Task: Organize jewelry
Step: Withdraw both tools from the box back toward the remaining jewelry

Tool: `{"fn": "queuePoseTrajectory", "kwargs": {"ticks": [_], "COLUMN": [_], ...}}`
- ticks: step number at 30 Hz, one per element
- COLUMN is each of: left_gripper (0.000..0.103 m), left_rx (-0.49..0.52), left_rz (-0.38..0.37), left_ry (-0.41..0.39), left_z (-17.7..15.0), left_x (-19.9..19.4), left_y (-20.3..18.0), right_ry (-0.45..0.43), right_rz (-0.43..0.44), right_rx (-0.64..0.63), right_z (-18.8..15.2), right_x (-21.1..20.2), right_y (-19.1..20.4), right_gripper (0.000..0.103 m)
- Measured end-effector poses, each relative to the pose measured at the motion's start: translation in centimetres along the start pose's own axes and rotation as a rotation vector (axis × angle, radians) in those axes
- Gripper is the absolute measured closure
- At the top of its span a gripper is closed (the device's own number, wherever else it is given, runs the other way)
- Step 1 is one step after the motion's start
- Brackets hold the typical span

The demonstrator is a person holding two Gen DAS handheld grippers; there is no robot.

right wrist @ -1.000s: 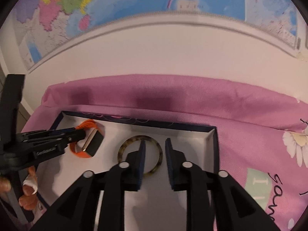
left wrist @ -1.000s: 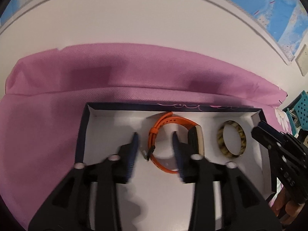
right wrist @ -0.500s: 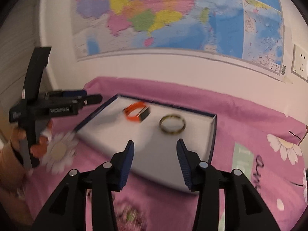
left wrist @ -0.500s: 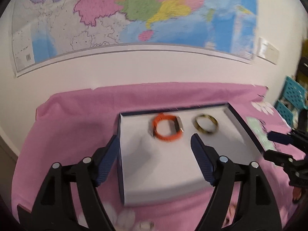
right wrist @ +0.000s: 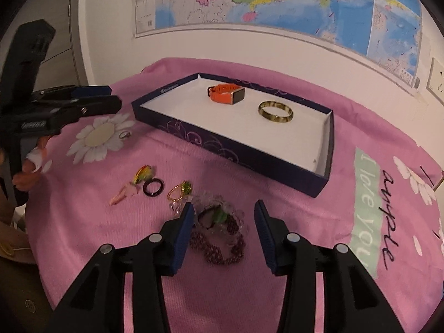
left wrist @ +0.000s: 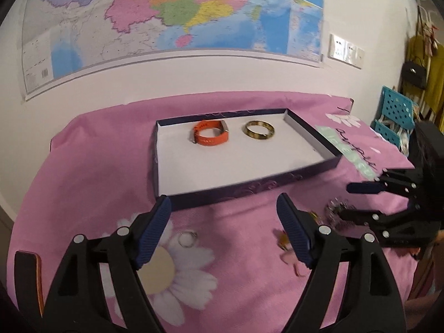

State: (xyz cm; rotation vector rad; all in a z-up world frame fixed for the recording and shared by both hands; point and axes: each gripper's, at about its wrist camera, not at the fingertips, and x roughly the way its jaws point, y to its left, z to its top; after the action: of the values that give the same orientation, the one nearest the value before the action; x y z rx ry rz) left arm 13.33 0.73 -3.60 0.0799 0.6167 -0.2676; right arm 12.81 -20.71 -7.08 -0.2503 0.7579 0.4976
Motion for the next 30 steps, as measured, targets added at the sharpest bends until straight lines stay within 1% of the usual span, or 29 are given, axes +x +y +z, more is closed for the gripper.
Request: {"fn": "queuePoseTrajectory", "kwargs": {"ticks": [4, 7, 8, 9, 10, 11, 12, 13, 14, 15, 18, 21, 23, 24, 25, 26, 27, 29, 30], "left_gripper": [0.025, 0.025, 0.025, 0.025, 0.025, 0.025, 0.025, 0.025, 0.025, 0.025, 0.025, 0.025, 0.025, 0.025, 0.025, 0.025, 0.025, 0.025, 0.025], "left_rx": [0.031, 0.031, 0.029, 0.025, 0.022, 0.016, 0.012, 0.009, 0.005, 0.003, 0.001, 0.002, 0.006, 0.007, 0.007, 0.007, 0.007, 0.006, 0.006], "left_rz": [-0.016, -0.026, -0.028, -0.03, -0.03, -0.029, -0.03, -0.031, -0.03, -0.03, -0.033, -0.038, -0.038, -0.038, -0.039, -0.042, -0.041, -0.045, -0.046], "left_ry": [0.0, 0.012, 0.016, 0.019, 0.021, 0.024, 0.027, 0.03, 0.032, 0.034, 0.037, 0.037, 0.039, 0.039, 0.039, 0.039, 0.037, 0.035, 0.035], "left_z": [-0.9, -1.3, -1.4, -1.5, -1.6, -1.7, -1.8, -1.8, -1.9, -2.0, -2.2, -2.3, -2.4, -2.5, -2.5, -2.4, -2.4, -2.3, -2.4], "left_x": [-0.3, -0.2, -0.2, -0.2, -0.2, -0.2, -0.2, -0.1, -0.2, -0.2, -0.2, -0.3, -0.4, -0.4, -0.4, -0.4, -0.5, -0.5, -0.5], "left_y": [-1.4, -1.7, -1.7, -1.7, -1.7, -1.7, -1.6, -1.5, -1.4, -1.4, -1.3, -1.4, -1.5, -1.5, -1.6, -1.6, -1.7, -1.7, -1.8], "right_ry": [0.009, 0.025, 0.033, 0.038, 0.043, 0.042, 0.039, 0.034, 0.03, 0.03, 0.026, 0.009, 0.0, 0.002, 0.014, 0.014, 0.017, 0.038, 0.052], "right_rz": [0.022, 0.042, 0.046, 0.053, 0.062, 0.065, 0.065, 0.059, 0.058, 0.062, 0.047, 0.054, 0.038, 0.033, 0.046, 0.039, 0.03, 0.03, 0.033], "right_rx": [0.01, 0.026, 0.036, 0.04, 0.043, 0.045, 0.045, 0.045, 0.047, 0.045, 0.028, 0.031, 0.028, 0.032, 0.032, 0.027, 0.014, 0.003, 0.001], "right_z": [0.1, 0.3, 0.3, 0.3, 0.3, 0.3, 0.2, 0.2, 0.3, 0.2, 0.1, 0.2, 0.4, 0.6, 0.7, 0.8, 1.0, 1.2, 1.4], "right_x": [0.3, 0.8, 1.0, 1.1, 1.2, 1.2, 1.1, 1.0, 0.8, 0.8, 0.5, -0.1, -0.3, -0.2, 0.1, 0.3, 0.6, 1.4, 1.8], "right_y": [-0.3, -0.6, -0.8, -0.8, -0.9, -0.9, -0.9, -0.9, -0.9, -0.8, -0.3, -0.3, -0.3, -0.4, -0.4, -0.4, -0.3, -0.1, 0.0], "right_gripper": [0.06, 0.061, 0.062, 0.071, 0.075, 0.076, 0.082, 0.096, 0.097, 0.103, 0.103, 0.103, 0.102, 0.095, 0.077, 0.068, 0.063, 0.065, 0.069]}}
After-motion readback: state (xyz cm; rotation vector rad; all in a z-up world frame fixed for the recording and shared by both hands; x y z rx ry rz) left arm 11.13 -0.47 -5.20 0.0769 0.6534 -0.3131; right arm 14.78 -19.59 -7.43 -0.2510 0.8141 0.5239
